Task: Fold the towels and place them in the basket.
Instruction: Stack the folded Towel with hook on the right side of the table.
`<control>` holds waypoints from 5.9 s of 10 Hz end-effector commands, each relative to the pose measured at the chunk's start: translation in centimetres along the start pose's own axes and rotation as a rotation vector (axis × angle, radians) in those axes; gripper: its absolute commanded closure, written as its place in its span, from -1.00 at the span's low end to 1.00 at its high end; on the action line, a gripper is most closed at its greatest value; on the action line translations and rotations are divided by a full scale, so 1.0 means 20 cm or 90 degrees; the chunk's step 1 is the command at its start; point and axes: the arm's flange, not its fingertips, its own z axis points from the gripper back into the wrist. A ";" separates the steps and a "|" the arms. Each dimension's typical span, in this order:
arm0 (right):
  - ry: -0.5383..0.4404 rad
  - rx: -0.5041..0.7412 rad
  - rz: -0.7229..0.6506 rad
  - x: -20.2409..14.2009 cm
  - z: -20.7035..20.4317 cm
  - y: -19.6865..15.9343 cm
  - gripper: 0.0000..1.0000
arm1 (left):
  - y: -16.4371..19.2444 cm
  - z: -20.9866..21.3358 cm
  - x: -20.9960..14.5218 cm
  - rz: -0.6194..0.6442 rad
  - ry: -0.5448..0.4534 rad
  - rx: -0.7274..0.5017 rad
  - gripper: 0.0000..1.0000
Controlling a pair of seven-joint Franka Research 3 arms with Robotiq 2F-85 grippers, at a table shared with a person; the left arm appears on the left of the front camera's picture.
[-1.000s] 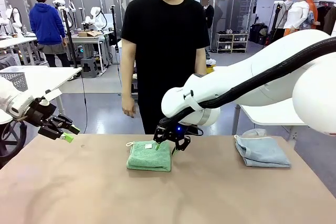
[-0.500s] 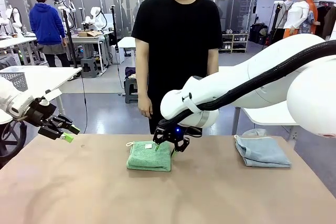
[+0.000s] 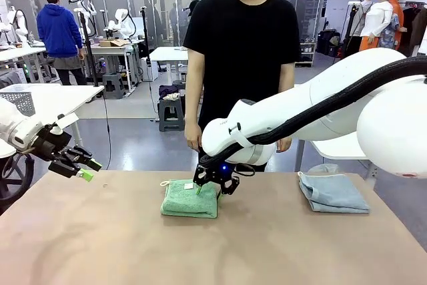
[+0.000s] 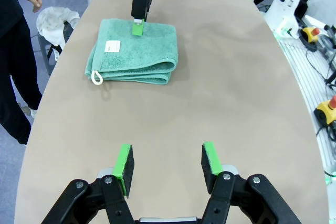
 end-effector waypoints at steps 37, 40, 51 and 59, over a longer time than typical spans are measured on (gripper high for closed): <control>0.070 0.032 0.120 0.57 1.35 -1.27 0.88 | 0.00 0.00 0.00 -0.008 -0.004 -0.004 -0.32; 0.072 0.019 0.133 0.54 1.35 -1.32 0.88 | 0.00 0.00 0.00 -0.008 -0.004 -0.004 -0.32; 0.148 0.147 0.134 0.70 1.38 -1.87 0.88 | 0.00 0.00 0.00 -0.008 -0.004 -0.004 -0.32; 0.152 0.260 0.082 0.83 1.14 -2.15 0.88 | 0.00 0.00 0.00 -0.008 -0.004 -0.004 -0.32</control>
